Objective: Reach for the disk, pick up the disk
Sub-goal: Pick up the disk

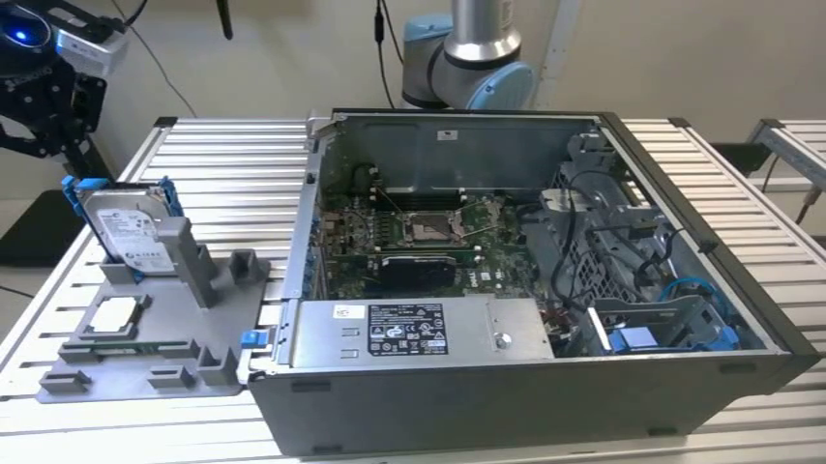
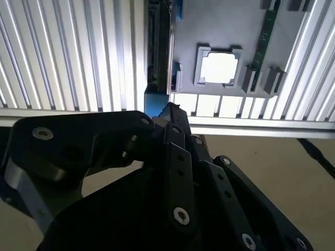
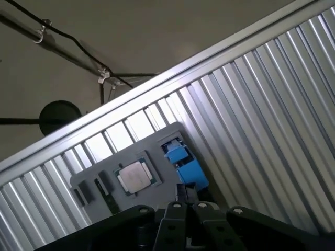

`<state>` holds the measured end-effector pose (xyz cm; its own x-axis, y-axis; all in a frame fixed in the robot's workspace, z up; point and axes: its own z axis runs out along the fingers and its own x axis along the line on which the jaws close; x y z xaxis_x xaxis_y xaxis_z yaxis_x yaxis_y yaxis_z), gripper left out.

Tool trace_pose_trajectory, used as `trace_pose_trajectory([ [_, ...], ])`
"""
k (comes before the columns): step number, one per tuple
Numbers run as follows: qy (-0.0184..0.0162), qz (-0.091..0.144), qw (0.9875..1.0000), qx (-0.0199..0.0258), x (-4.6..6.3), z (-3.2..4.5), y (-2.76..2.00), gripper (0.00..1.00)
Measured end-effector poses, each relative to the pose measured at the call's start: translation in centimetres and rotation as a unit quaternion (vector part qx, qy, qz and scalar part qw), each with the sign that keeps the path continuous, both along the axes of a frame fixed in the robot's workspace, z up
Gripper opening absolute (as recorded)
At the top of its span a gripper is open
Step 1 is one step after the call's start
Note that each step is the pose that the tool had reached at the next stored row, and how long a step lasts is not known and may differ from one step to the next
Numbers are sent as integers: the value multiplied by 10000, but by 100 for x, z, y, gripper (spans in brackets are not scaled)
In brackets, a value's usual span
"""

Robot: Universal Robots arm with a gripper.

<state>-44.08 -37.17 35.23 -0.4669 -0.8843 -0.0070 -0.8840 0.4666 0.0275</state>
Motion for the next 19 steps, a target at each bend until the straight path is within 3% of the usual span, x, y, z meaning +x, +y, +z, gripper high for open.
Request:
trace_pose_trajectory([
  [5, -7, 452, 9990, 1, 0, -3, 0, 0],
  [10, -9, 903, 9959, 1, -1, -7, 0, 0],
  [13, -9, 1177, 9930, 1, 0, -9, 0, 0],
  [19, -12, 1671, 9859, 1, 0, -24, 0, 0],
])
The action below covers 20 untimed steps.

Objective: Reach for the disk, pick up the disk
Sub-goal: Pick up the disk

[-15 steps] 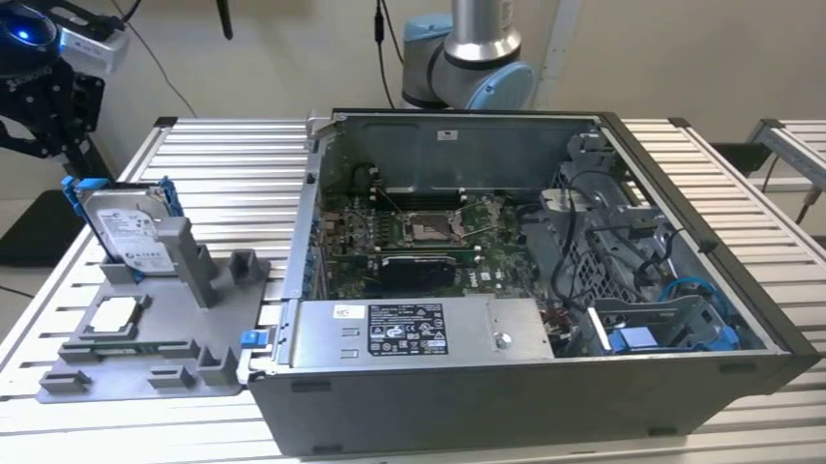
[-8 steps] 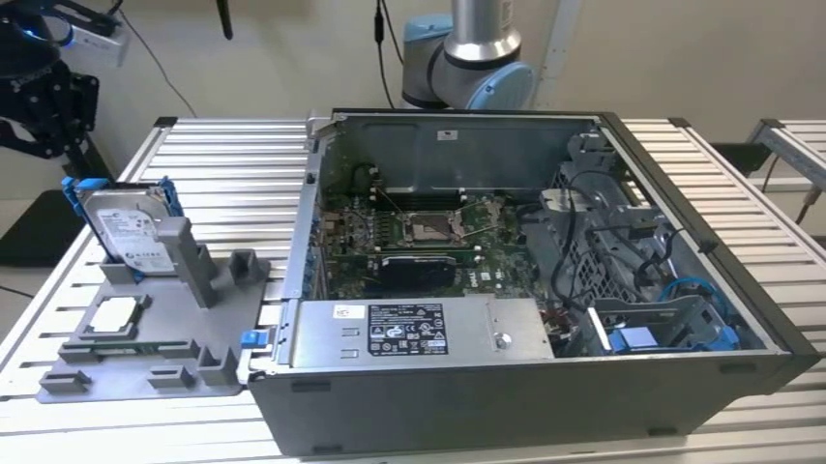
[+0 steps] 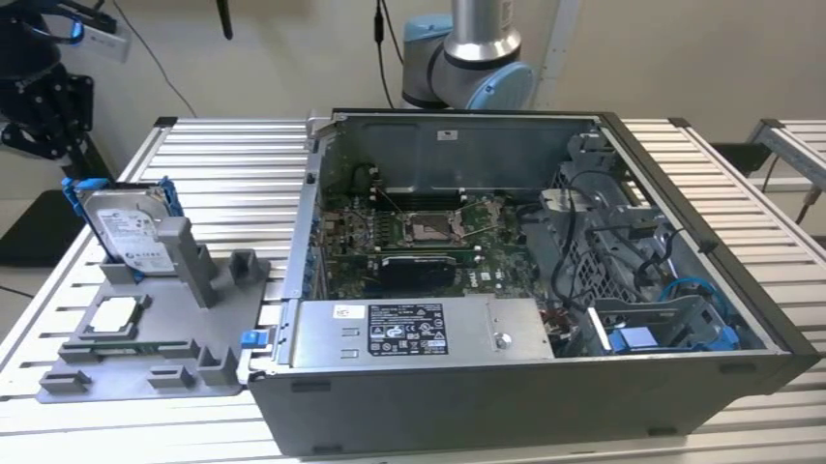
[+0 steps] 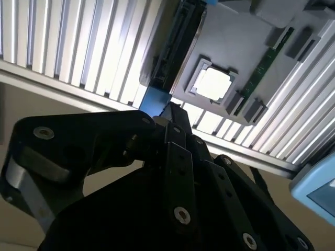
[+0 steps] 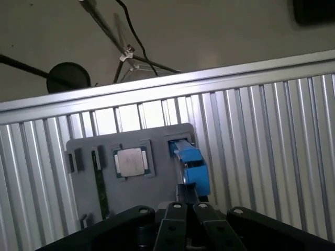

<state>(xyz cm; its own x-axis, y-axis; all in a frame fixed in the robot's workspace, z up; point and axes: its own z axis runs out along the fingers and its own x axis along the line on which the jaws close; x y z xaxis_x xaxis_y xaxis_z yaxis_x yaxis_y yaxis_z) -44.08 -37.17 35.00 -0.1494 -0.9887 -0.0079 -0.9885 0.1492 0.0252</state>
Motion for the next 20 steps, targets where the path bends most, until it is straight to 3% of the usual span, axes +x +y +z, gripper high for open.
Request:
trace_pose_trajectory([
  [4, -1, 221, 9998, 0, 2, -11, 1, 0],
  [8, -1, 247, 9997, 0, 5, -11, 1, 0],
  [9, -1, 248, 9997, 0, 6, -12, 2, 100],
  [12, -1, 251, 9997, 0, 7, -25, 25, 100],
  [20, -18, 376, 9993, 1, 7, -168, 101, 100],
])
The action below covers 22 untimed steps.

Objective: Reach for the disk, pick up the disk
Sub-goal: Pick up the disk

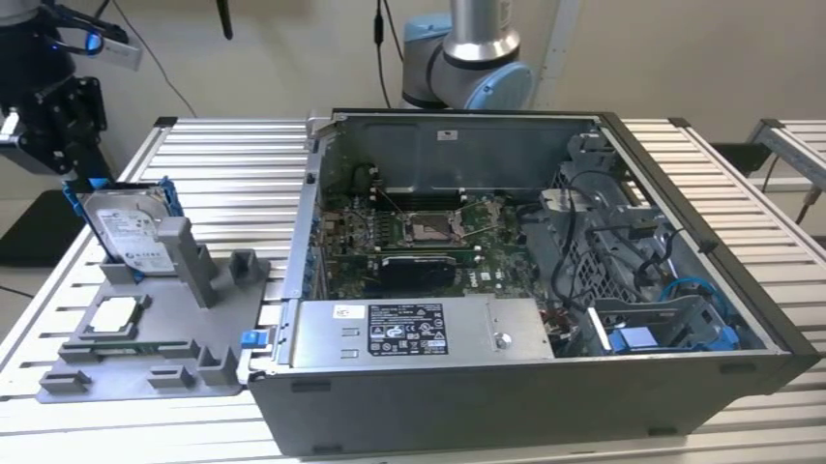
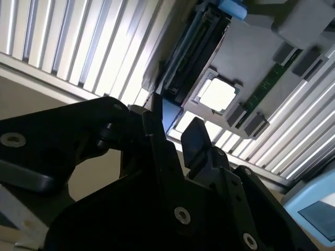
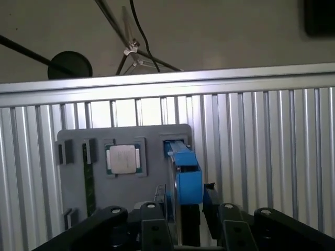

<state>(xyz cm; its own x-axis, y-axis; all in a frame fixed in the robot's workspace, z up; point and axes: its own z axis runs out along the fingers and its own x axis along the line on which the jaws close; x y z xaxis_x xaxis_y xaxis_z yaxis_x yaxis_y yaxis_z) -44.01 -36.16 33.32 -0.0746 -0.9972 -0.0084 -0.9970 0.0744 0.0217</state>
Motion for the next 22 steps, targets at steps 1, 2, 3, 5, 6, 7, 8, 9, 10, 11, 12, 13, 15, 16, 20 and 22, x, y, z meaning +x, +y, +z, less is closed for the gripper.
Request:
trace_pose_trajectory([
  [1, -3, 16, 10000, 0, 0, -18, 5, 100],
  [2, -6, 28, 10000, 0, 0, -37, 8, 100],
  [3, -10, 37, 10000, 0, 0, -55, 11, 100],
  [5, -15, 48, 10000, 0, -2, -91, 13, 100],
  [6, -17, 52, 10000, 0, -3, -109, 14, 100],
  [7, -20, 56, 10000, 0, -5, -128, 14, 100],
  [8, -21, 59, 10000, 0, -6, -147, 14, 100],
  [9, -22, 61, 10000, 0, -9, -164, 14, 100],
  [10, -24, 63, 10000, 0, -12, -183, 14, 100],
  [11, -26, 66, 10000, 0, -14, -200, 14, 100],
  [12, -30, 69, 10000, 0, -18, -219, 14, 100],
  [13, -33, 71, 10000, 0, -21, -238, 14, 100],
  [15, -42, 78, 10000, 0, -28, -274, 14, 100],
  [16, -50, 82, 10000, 2, -32, -293, 14, 100],
  [20, -93, 111, 9999, 3, -46, -365, 14, 100],
  [22, -107, 120, 9999, 4, -54, -400, 14, 100],
])
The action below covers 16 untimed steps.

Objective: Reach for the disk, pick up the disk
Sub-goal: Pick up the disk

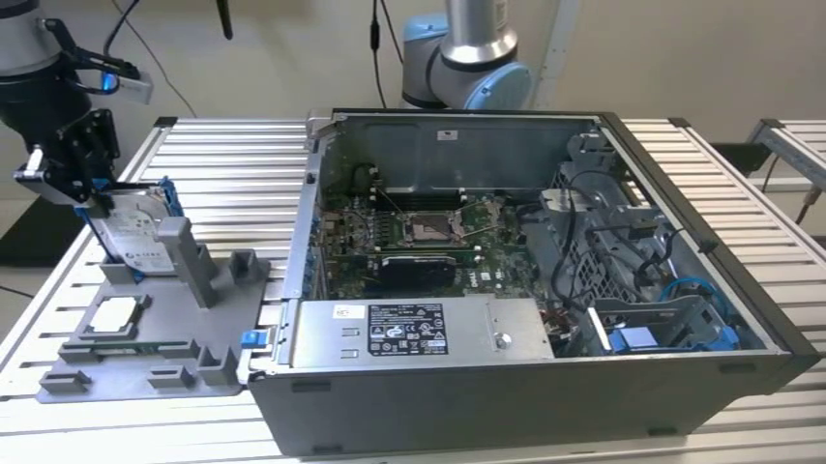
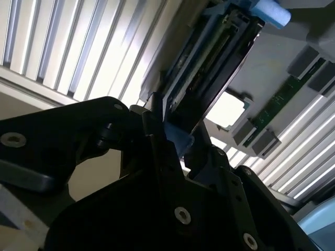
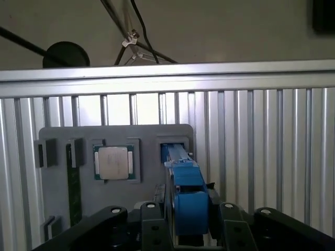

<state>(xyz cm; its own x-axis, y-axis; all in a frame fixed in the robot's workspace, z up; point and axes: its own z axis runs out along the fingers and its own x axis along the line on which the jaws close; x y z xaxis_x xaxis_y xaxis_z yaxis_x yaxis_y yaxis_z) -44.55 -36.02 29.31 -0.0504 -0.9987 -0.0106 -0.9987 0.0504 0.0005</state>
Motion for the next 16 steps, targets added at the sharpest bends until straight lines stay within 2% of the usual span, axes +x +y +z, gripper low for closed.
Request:
trace_pose_trajectory([
  [16, -53, 23, 10000, 20, -17, -277, 0, 100],
])
